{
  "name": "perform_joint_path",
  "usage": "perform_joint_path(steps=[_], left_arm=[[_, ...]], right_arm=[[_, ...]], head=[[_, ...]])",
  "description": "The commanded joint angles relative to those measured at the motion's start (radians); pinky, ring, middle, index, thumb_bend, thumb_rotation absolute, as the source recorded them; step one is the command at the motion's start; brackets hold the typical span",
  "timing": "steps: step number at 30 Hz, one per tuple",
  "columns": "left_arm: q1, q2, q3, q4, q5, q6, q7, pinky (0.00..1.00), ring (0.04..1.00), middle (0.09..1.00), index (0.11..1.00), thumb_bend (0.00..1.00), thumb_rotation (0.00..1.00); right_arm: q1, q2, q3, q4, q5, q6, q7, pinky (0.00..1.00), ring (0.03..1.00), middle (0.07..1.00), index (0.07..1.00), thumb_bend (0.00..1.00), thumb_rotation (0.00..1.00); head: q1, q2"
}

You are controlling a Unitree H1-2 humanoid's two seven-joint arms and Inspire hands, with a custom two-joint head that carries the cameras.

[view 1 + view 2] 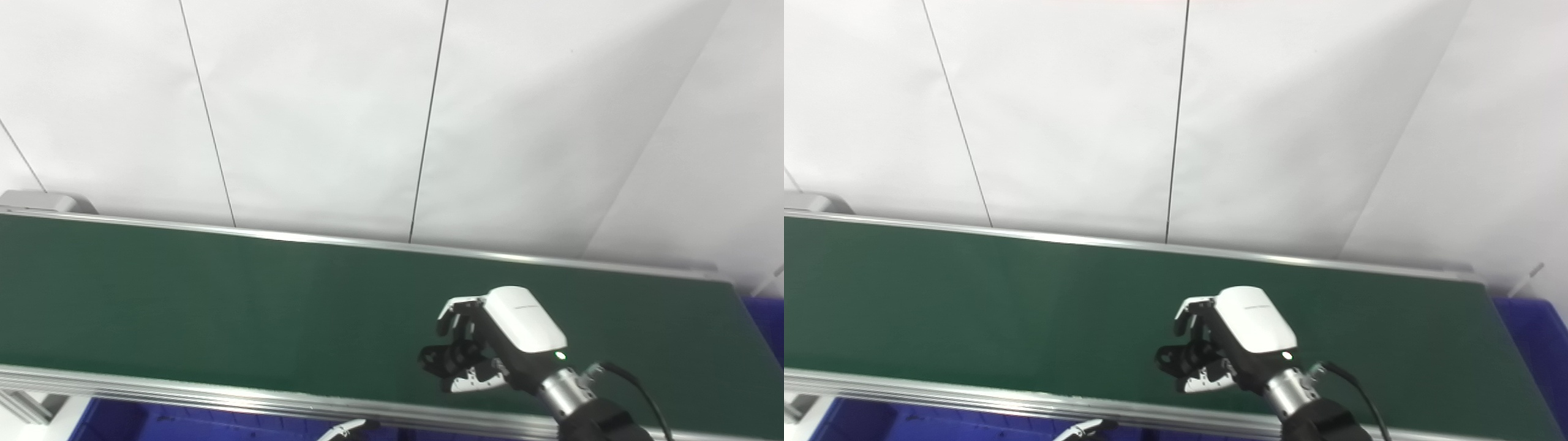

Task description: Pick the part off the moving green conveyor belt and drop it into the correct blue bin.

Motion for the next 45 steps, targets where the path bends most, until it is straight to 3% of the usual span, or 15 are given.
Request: perform_joint_path(steps=[1, 6, 10, 13, 17, 24, 29, 30, 31, 33, 35, 36, 39, 41, 45], left_arm=[[0.003, 0.013, 0.013, -0.037, 0.016, -0.027, 0.013, 0.61, 0.741, 0.818, 0.789, 0.78, 0.16], [0.024, 0.025, 0.04, -0.07, 0.013, -0.027, -0.012, 0.64, 0.76, 0.829, 0.801, 0.76, 0.19], [0.05, 0.037, 0.09, -0.115, 0.007, -0.027, -0.061, 0.65, 0.768, 0.831, 0.802, 0.75, 0.2], [0.066, 0.046, 0.125, -0.149, 0.0, -0.027, -0.096, 0.65, 0.766, 0.826, 0.798, 0.74, 0.18], [0.088, 0.054, 0.174, -0.187, -0.004, -0.027, -0.148, 0.66, 0.766, 0.823, 0.799, 0.74, 0.18], [0.135, 0.046, 0.264, -0.241, -0.017, -0.027, -0.244, 0.66, 0.768, 0.817, 0.792, 0.74, 0.15], [0.162, 0.029, 0.32, -0.258, -0.011, -0.027, -0.298, 0.65, 0.76, 0.813, 0.789, 0.74, 0.17], [0.167, 0.025, 0.328, -0.26, -0.013, -0.027, -0.308, 0.65, 0.759, 0.814, 0.788, 0.74, 0.16], [0.17, 0.022, 0.336, -0.263, -0.017, -0.027, -0.319, 0.65, 0.759, 0.814, 0.788, 0.74, 0.16], [0.177, 0.014, 0.35, -0.266, -0.022, -0.027, -0.337, 0.64, 0.757, 0.814, 0.786, 0.74, 0.15], [0.181, 0.008, 0.361, -0.267, -0.021, -0.027, -0.35, 0.64, 0.754, 0.814, 0.784, 0.73, 0.15], [0.184, 0.006, 0.367, -0.268, -0.02, -0.027, -0.358, 0.64, 0.754, 0.814, 0.784, 0.73, 0.15], [0.189, 0.002, 0.38, -0.266, -0.015, -0.027, -0.373, 0.65, 0.759, 0.815, 0.786, 0.74, 0.17], [0.193, 0.001, 0.388, -0.265, -0.02, -0.027, -0.387, 0.65, 0.761, 0.816, 0.788, 0.74, 0.17], [0.202, 0.002, 0.407, -0.268, -0.036, -0.027, -0.419, 0.66, 0.764, 0.819, 0.791, 0.74, 0.14]], right_arm=[[0.024, -0.009, -0.021, -0.066, 0.024, -0.008, 0.0, 0.2, 0.292, 0.428, 0.507, 0.52, 0.0], [0.146, -0.016, -0.035, -0.126, 0.049, -0.01, 0.025, 0.24, 0.342, 0.426, 0.52, 0.52, 0.0], [0.262, -0.015, -0.017, -0.116, 0.041, -0.02, 0.022, 0.22, 0.299, 0.4, 0.515, 0.52, 0.0], [0.321, -0.011, -0.003, -0.092, 0.006, -0.023, 0.011, 0.2, 0.263, 0.465, 0.489, 0.53, 0.0], [0.351, -0.006, 0.013, -0.041, -0.039, -0.002, 0.018, 0.19, 0.256, 0.471, 0.486, 0.53, 0.0], [0.366, 0.015, 0.025, 0.092, -0.08, -0.008, -0.027, 0.27, 0.34, 0.445, 0.509, 0.52, 0.0], [0.348, 0.03, 0.048, 0.129, -0.128, 0.054, 0.036, 0.29, 0.389, 0.481, 0.493, 0.52, 0.0], [0.344, 0.031, 0.051, 0.13, -0.13, 0.064, 0.051, 0.3, 0.409, 0.485, 0.616, 0.54, 0.0], [0.341, 0.032, 0.052, 0.133, -0.13, 0.069, 0.06, 0.3, 0.413, 0.485, 0.642, 0.54, 0.0], [0.338, 0.034, 0.05, 0.134, -0.126, 0.079, 0.072, 0.48, 0.637, 0.734, 0.764, 0.63, 0.1], [0.334, 0.035, 0.05, 0.131, -0.127, 0.093, 0.087, 0.67, 0.81, 0.858, 0.828, 0.66, 0.19], [0.338, 0.033, 0.046, 0.123, -0.12, 0.09, 0.086, 0.67, 0.81, 0.858, 0.828, 0.66, 0.19], [0.357, 0.038, 0.031, 0.089, -0.098, 0.087, 0.077, 0.82, 0.907, 0.913, 0.868, 0.66, 0.18], [0.378, 0.053, 0.017, 0.061, -0.088, 0.083, 0.05, 0.81, 0.927, 0.935, 0.886, 0.69, 0.22], [0.427, 0.083, -0.003, -0.014, -0.075, 0.086, 0.031, 0.9, 0.977, 0.96, 0.902, 0.71, 0.33]], head=[[0.0, 0.009], [-0.017, 0.056], [-0.032, 0.098], [-0.049, 0.13], [-0.058, 0.164], [-0.078, 0.2], [-0.093, 0.21], [-0.096, 0.212], [-0.097, 0.212], [-0.098, 0.213], [-0.097, 0.213], [-0.092, 0.207], [-0.088, 0.204], [-0.089, 0.201], [-0.091, 0.198]])
